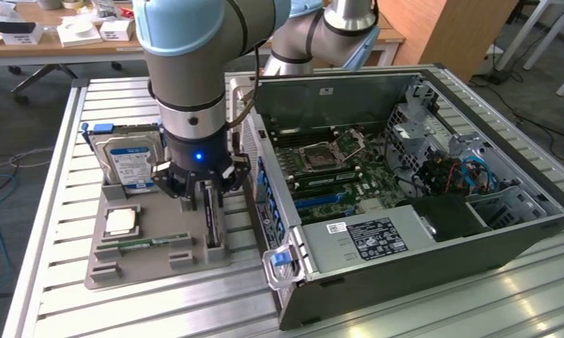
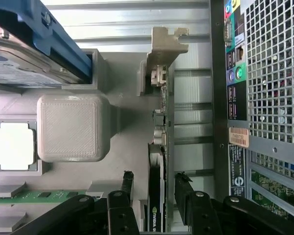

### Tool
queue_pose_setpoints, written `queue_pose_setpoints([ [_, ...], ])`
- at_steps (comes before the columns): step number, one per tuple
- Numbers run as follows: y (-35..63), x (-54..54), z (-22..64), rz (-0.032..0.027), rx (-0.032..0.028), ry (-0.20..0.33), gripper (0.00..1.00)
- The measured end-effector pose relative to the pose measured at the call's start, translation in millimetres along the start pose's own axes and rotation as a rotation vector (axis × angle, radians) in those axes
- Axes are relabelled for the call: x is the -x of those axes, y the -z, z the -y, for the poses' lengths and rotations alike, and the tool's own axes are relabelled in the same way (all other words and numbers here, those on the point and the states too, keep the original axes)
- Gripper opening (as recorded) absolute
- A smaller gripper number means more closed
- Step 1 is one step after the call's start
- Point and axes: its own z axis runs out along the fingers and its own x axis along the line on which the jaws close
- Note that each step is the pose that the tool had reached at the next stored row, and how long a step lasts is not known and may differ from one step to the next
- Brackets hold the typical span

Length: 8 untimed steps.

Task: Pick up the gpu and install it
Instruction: 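Pick up the gpu and move the gpu toward the slot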

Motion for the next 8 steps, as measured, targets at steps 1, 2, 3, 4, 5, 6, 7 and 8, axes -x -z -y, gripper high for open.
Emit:
queue_pose_setpoints([
  [1,0.0,0.0,0.0,0.0,0.0,0.0,0.47],
  [2,0.0,0.0,0.0,0.0,0.0,0.0,0.47],
  [3,0.0,0.0,0.0,0.0,0.0,0.0,0.47],
  [4,0.1,-0.1,0.0,-0.0001,-0.0001,0.0,0.47],
  [5,0.1,0.0,0.0,-0.0001,-0.0002,0.0,0.47],
  [6,0.2,0.5,-0.1,-0.0002,-0.0002,0.0,0.47],
  [7,0.1,1.3,-0.1,-0.0002,-0.0002,0.0,0.47],
  [8,0.1,1.4,-0.1,-0.0002,-0.0002,0.0,0.47],
])
